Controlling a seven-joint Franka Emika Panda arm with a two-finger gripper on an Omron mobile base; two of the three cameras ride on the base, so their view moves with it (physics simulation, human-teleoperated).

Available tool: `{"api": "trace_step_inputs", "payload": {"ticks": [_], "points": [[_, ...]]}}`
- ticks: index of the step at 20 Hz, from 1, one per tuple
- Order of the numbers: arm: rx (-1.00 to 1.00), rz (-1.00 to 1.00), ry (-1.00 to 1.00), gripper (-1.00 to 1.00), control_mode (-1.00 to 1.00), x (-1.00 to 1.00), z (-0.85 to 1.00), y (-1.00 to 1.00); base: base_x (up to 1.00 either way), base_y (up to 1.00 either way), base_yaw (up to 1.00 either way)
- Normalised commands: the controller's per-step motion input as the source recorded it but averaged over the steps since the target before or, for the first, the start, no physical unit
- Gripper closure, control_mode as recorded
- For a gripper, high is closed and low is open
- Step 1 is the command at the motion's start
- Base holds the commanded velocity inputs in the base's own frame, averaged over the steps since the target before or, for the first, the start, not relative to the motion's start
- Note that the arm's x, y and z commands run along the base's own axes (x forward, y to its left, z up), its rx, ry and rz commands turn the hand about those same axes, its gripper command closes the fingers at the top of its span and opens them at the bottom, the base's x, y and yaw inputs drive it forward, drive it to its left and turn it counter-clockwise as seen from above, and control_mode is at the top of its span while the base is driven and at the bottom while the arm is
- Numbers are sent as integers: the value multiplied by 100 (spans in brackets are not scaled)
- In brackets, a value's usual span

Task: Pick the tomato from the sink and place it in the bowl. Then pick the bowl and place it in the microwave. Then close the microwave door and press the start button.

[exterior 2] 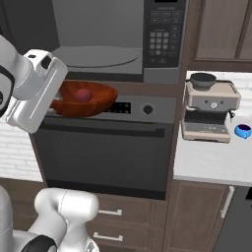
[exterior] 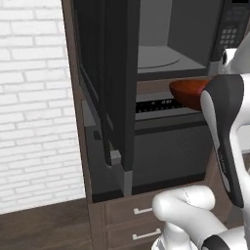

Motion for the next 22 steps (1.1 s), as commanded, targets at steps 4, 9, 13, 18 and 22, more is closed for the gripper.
{"api": "trace_step_inputs", "payload": {"ticks": [4, 9, 13, 18, 22], "points": [[0, 0, 0, 100, 100, 0, 0, 0, 0, 0, 2], [0, 0, 0, 100, 100, 0, 0, 0, 0, -7, 10], [-9, 5, -14, 100, -100, 0, 19, 1, 0, 0, 10], [-29, 24, -47, 100, -100, 24, 89, 0, 0, 0, 0], [-15, 18, -23, 100, -100, 92, 65, -11, 0, 0, 0]]}}
